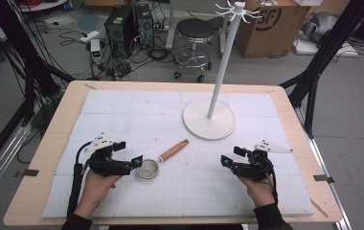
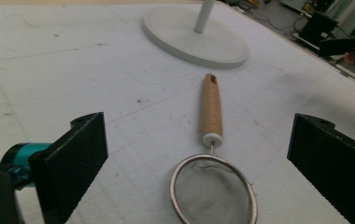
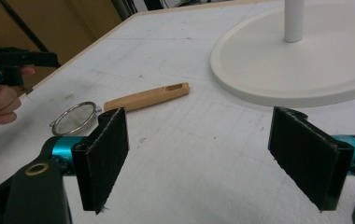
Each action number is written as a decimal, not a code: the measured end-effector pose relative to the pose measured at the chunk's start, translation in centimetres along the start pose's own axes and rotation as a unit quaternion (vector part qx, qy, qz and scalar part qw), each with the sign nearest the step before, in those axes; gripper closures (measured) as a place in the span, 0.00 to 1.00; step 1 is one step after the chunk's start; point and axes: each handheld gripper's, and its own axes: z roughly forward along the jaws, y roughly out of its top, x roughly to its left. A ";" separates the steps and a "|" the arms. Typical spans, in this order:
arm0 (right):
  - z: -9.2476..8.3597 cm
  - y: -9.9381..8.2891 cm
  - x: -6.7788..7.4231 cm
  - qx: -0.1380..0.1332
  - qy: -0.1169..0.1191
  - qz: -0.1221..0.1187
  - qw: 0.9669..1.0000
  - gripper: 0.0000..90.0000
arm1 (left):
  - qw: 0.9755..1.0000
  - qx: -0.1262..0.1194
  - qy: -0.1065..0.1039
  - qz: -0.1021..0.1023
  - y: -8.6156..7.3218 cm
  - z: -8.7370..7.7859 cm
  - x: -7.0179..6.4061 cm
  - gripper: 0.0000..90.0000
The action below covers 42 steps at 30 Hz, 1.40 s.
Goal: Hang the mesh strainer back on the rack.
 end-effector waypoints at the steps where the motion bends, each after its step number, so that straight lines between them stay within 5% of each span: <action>1: 0.0 0.0 0.0 -0.001 0.000 0.003 1.000 0.22 | 1.000 0.009 -0.011 -0.005 0.1 0.3 -0.1 0.06; 5: -0.2 0.1 -0.2 -0.011 0.011 0.013 1.000 0.22 | 0.999 0.040 -0.017 0.010 0.7 1.7 -0.6 0.06; 13: -0.3 0.1 -0.5 -0.013 0.013 0.017 1.000 0.22 | 0.997 0.063 -0.031 0.034 2.3 3.5 -1.9 0.06; 25: -0.4 0.2 -0.5 -0.023 0.020 0.020 0.999 0.22 | 0.994 0.104 -0.024 0.038 3.5 5.6 -2.2 0.06; 28: -0.4 0.2 -0.6 -0.023 0.020 0.022 0.999 0.22 | 0.992 0.114 -0.035 0.032 3.4 6.1 -1.9 0.15; 37: -0.5 0.3 -0.7 -0.029 0.025 0.026 0.999 0.22 | 0.987 0.152 -0.059 -0.012 3.1 7.2 -0.7 0.18; 42: -0.6 0.3 -0.6 -0.030 0.025 0.025 0.999 0.22 | 0.984 0.166 -0.066 -0.018 2.9 7.8 -0.5 0.24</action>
